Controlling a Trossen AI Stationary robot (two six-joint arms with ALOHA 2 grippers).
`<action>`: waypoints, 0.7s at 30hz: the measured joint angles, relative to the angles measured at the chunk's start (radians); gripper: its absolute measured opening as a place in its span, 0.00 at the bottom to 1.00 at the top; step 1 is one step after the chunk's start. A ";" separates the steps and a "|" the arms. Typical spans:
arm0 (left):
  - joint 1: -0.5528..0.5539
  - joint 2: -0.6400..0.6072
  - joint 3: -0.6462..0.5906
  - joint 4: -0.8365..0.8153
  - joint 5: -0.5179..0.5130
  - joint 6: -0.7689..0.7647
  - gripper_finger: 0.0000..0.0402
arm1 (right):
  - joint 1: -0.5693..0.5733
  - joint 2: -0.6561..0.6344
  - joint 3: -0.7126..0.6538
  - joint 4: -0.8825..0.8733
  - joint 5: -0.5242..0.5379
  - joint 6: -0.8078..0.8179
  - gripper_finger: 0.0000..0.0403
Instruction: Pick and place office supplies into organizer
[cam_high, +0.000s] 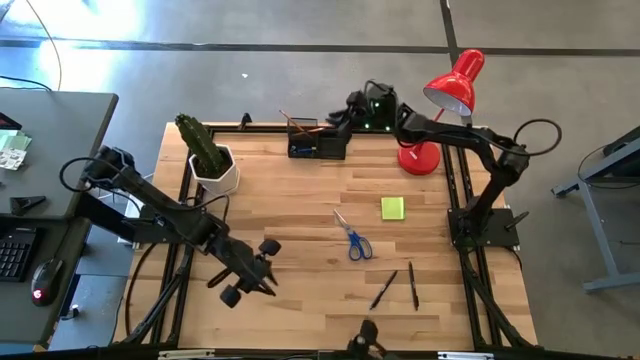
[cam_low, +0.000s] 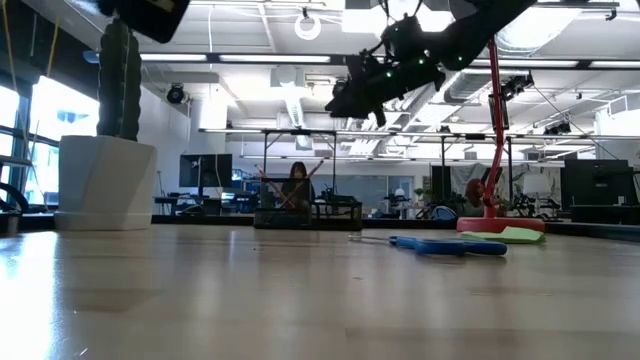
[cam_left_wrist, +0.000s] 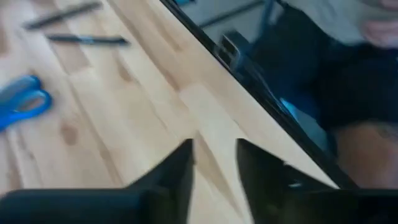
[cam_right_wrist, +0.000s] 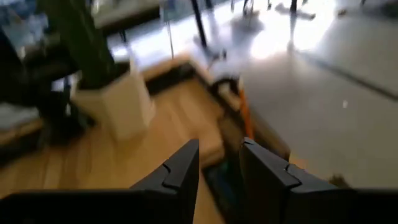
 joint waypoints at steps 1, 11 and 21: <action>0.000 0.010 0.001 0.031 -0.018 -0.015 0.36 | 0.007 -0.001 0.000 -0.048 -0.006 -0.019 0.27; 0.000 0.217 0.092 0.164 -0.092 -0.138 0.78 | 0.145 -0.033 -0.058 -0.400 0.127 -0.168 0.26; 0.004 0.406 0.313 0.149 -0.112 -0.114 0.68 | 0.306 -0.523 -0.543 -0.107 0.211 -0.099 0.17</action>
